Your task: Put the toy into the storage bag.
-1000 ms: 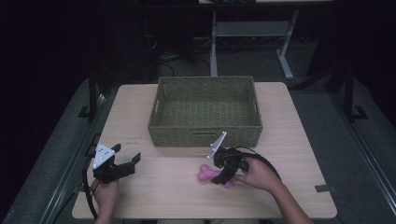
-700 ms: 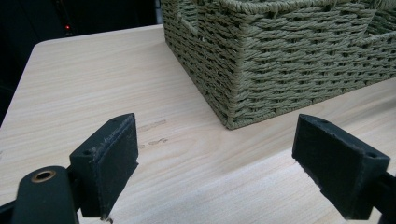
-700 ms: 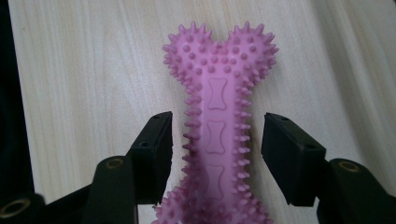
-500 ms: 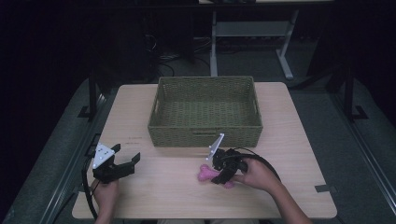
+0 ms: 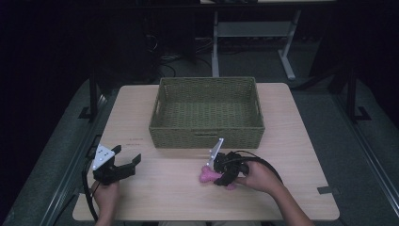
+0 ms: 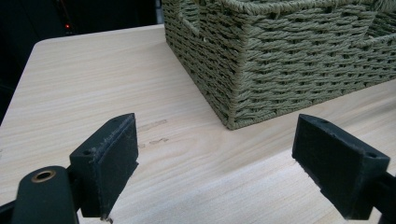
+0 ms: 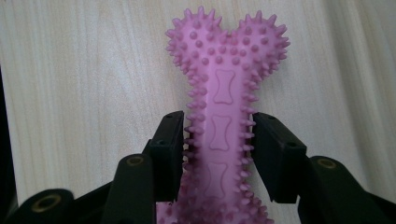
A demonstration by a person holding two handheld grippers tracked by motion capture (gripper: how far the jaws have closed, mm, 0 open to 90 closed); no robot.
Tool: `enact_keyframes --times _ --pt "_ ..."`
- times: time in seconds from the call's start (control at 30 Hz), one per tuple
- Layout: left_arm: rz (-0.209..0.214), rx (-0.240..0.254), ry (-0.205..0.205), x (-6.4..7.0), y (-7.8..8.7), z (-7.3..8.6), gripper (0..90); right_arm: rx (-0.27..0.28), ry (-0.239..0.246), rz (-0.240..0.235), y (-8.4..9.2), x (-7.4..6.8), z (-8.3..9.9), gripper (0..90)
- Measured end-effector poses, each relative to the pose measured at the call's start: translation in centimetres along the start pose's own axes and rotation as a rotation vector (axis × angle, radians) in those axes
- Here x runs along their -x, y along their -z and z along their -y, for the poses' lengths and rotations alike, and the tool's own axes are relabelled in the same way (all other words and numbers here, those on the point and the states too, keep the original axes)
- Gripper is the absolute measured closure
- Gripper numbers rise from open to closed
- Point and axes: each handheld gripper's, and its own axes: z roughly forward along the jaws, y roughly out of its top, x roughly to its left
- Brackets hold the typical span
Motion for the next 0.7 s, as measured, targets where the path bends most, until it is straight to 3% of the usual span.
enact_keyframes --times 0.37,0.7 --pt "0.001 0.001 0.01 -0.17 0.04 0.06 13.8 -0.009 0.024 0.015 -0.01 -0.16 -0.09 57.4" --pt "0.001 0.001 0.007 -0.15 0.05 0.05 13.9 0.004 0.008 -0.026 0.85 0.62 0.48 58.2"
